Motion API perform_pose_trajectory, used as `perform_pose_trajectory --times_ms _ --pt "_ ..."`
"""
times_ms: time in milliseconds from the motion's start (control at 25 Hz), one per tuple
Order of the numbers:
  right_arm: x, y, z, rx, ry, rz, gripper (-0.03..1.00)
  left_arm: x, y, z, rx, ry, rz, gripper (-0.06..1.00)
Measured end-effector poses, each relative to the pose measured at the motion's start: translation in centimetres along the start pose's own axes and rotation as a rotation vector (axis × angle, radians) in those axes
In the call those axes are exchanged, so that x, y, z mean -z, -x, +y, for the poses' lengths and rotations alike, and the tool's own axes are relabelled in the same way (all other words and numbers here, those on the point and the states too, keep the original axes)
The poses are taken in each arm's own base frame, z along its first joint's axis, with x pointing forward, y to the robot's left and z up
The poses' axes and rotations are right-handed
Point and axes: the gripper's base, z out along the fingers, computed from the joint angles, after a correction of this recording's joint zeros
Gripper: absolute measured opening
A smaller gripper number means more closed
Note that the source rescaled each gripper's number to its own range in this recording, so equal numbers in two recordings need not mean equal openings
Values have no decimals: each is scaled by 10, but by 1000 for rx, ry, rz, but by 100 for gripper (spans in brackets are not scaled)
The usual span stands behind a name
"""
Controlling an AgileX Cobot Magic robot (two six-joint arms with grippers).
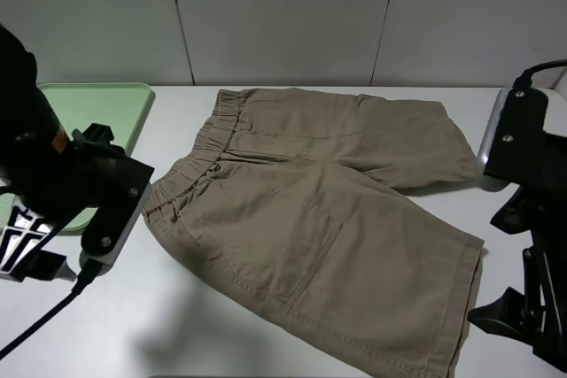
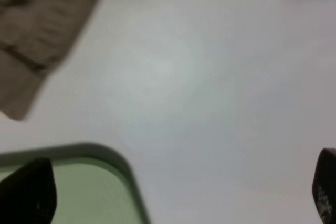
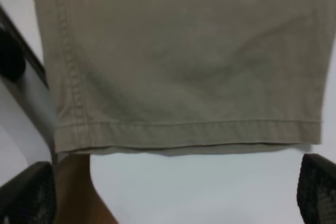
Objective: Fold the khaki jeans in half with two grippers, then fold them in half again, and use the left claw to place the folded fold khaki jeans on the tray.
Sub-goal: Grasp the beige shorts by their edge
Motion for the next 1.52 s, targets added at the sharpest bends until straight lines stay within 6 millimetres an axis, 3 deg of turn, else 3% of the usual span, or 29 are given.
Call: perform_pose_trajectory --times_ms 360,680,1080,1520 --pt "-31 -5 10 51 48 11 100 -29 -8 23 -12 36 -23 97" --pt "-60 11 26 159 97 68 100 -63 3 34 -115 31 -37 97" --pt "-89 20 31 148 121 117 100 -86 17 63 -171 42 -41 96" --pt "-110 25 36 89 148 131 100 -111 21 63 -266 -5 -33 96"
